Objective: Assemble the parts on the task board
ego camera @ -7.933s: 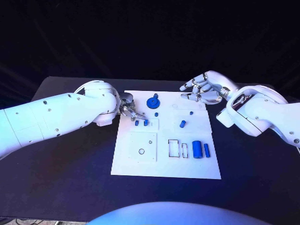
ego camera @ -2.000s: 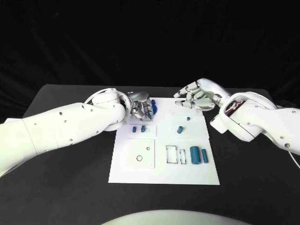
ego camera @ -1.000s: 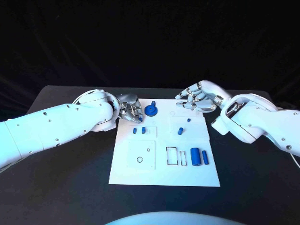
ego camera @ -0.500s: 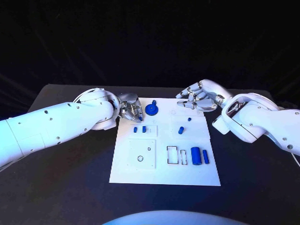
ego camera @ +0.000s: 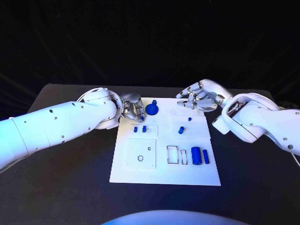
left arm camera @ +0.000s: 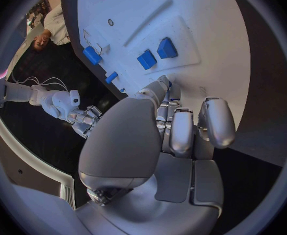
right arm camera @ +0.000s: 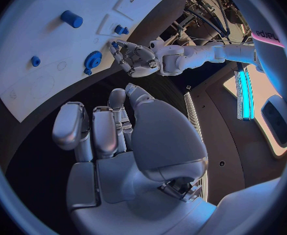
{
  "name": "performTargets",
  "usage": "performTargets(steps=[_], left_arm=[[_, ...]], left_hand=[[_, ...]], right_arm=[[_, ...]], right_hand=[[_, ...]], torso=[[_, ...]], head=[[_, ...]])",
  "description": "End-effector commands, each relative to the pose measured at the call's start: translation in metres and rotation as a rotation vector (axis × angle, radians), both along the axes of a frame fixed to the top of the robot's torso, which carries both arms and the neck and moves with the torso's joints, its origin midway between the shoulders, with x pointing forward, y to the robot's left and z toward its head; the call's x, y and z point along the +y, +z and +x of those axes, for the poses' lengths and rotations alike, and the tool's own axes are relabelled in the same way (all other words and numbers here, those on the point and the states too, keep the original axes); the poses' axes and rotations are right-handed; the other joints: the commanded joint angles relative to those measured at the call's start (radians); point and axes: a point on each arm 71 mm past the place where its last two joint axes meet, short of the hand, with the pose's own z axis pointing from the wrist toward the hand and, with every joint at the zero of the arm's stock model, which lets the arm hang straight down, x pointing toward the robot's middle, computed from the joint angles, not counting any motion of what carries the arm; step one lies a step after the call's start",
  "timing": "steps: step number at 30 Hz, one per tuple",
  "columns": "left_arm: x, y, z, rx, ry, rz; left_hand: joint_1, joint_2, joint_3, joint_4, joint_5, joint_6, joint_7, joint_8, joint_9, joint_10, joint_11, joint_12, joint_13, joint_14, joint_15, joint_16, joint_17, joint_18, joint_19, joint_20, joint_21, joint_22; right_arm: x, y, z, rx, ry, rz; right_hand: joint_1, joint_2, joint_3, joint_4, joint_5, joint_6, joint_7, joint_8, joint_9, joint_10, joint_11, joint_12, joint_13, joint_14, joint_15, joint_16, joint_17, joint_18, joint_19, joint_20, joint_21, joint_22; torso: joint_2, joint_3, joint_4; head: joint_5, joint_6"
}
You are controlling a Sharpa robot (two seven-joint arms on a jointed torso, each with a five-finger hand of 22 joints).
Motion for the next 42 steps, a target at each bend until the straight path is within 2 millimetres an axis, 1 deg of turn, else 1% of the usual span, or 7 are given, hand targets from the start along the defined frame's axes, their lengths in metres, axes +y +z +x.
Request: performTargets(steps=[1, 4, 15, 22, 26, 29, 42], left_arm=[[-0.0021, -0.001, 0.0, 0.009, -0.018, 0.017], [-0.0036, -0.0019, 0.0003, 0.011, -0.021, 0.02], [-0.0049, -0.0034, 0.0012, 0.004, -0.024, 0.038], [-0.0044, -0.0036, 0.001, 0.004, -0.025, 0.042], [-0.0042, -0.0034, 0.0007, 0.003, -0.026, 0.041], [-0.0042, -0.0034, 0.0007, 0.002, -0.024, 0.041], [-0.0031, -0.0038, 0.001, 0.004, -0.019, 0.045]], left_hand=[[-0.004, 0.0, 0.007, -0.002, -0.002, 0.003, 0.0, -0.006, 0.0, 0.005, -0.001, -0.003, -0.001, 0.002, 0.001, -0.004, 0.0, -0.009, -0.003, 0.001, -0.004, 0.065], [-0.003, 0.0, 0.007, -0.002, -0.002, 0.003, 0.0, -0.006, 0.0, 0.005, -0.001, -0.004, -0.001, 0.001, 0.001, -0.004, -0.002, -0.008, -0.004, 0.001, -0.006, 0.064], [-0.003, 0.0, 0.008, -0.002, -0.002, 0.003, 0.0, -0.007, 0.0, 0.005, -0.001, -0.004, -0.001, 0.001, 0.001, -0.005, -0.002, -0.008, -0.004, 0.001, -0.006, 0.064], [-0.003, 0.0, 0.009, -0.003, -0.003, 0.002, 0.0, -0.008, -0.001, 0.005, -0.001, -0.005, -0.001, 0.0, 0.001, -0.005, -0.003, -0.008, -0.004, 0.001, -0.007, 0.064], [-0.005, -0.003, 0.009, -0.004, -0.003, 0.0, 0.001, -0.01, -0.002, 0.003, 0.0, -0.008, -0.001, 0.0, 0.001, -0.005, -0.004, -0.008, -0.005, 0.001, -0.007, 0.065], [-0.006, -0.004, 0.01, -0.005, -0.003, -0.001, 0.001, -0.012, -0.002, 0.002, 0.001, -0.01, -0.001, -0.001, 0.002, -0.005, -0.006, -0.008, -0.005, 0.001, -0.007, 0.065], [-0.016, -0.013, 0.017, -0.008, -0.003, -0.028, 0.012, -0.034, -0.013, -0.009, 0.01, -0.027, -0.002, -0.003, 0.009, -0.004, -0.011, -0.009, -0.006, 0.006, -0.006, 0.069]], right_arm=[[0.002, -0.0002, -0.0009, -0.001, 0.015, -0.004], [0.0022, -0.0001, -0.0009, -0.002, 0.015, -0.004], [0.0028, 0.0001, -0.0011, -0.004, 0.017, -0.002], [0.0027, 0.0001, -0.0011, -0.004, 0.017, -0.002], [0.0026, 0.0001, -0.0011, -0.004, 0.017, -0.002], [0.0023, 0.0003, -0.0009, -0.007, 0.015, -0.001], [0.0014, 0.0002, -0.0003, -0.008, 0.012, 0.001]], right_hand=[[-0.007, 0.003, 0.0, 0.007, 0.002, -0.007, -0.002, 0.003, 0.001, -0.002, 0.0, 0.003, 0.001, 0.035, 0.001, -0.003, 0.001, 0.018, -0.005, 0.002, -0.004, -0.001], [-0.007, 0.003, 0.0, 0.007, 0.002, -0.007, -0.002, 0.003, 0.001, -0.002, 0.0, 0.003, 0.001, 0.035, 0.001, -0.003, 0.001, 0.018, -0.005, 0.002, -0.004, -0.001], [-0.006, 0.004, 0.001, 0.007, 0.004, -0.007, -0.002, 0.003, 0.001, -0.002, -0.001, 0.004, 0.001, 0.035, 0.0, -0.004, 0.0, 0.018, -0.005, 0.002, -0.005, -0.002], [-0.006, 0.004, 0.001, 0.007, 0.004, -0.007, -0.002, 0.003, 0.001, -0.002, -0.001, 0.004, 0.001, 0.035, 0.0, -0.004, 0.0, 0.018, -0.005, 0.002, -0.005, -0.002], [-0.006, 0.004, 0.001, 0.007, 0.004, -0.007, -0.002, 0.003, 0.001, -0.002, -0.001, 0.004, 0.001, 0.035, 0.0, -0.004, 0.0, 0.018, -0.005, 0.002, -0.005, -0.002], [-0.006, 0.005, 0.002, 0.008, 0.004, -0.007, -0.002, 0.004, 0.001, -0.003, -0.001, 0.003, 0.0, 0.035, 0.0, -0.005, -0.001, 0.018, -0.006, 0.002, -0.005, -0.004], [-0.006, 0.005, 0.002, 0.008, 0.004, -0.008, -0.002, 0.004, 0.001, -0.004, -0.001, 0.001, -0.002, 0.034, 0.0, -0.006, -0.002, 0.019, -0.007, 0.002, -0.007, -0.006]], torso=[[0.0, -0.0005, -0.0001], [0.0, -0.0001, 0.0009], [0.0, 0.0001, 0.0002], [0.0, -0.0008, 0.0005], [0.0, -0.0005, 0.0005], [0.0, -0.0006, 0.0004], [0.0, 0.0, 0.0]], head=[[0.001, -0.001], [0.003, -0.002], [0.006, -0.004], [0.007, -0.008], [0.007, -0.008], [0.007, -0.01], [0.01, -0.013]])
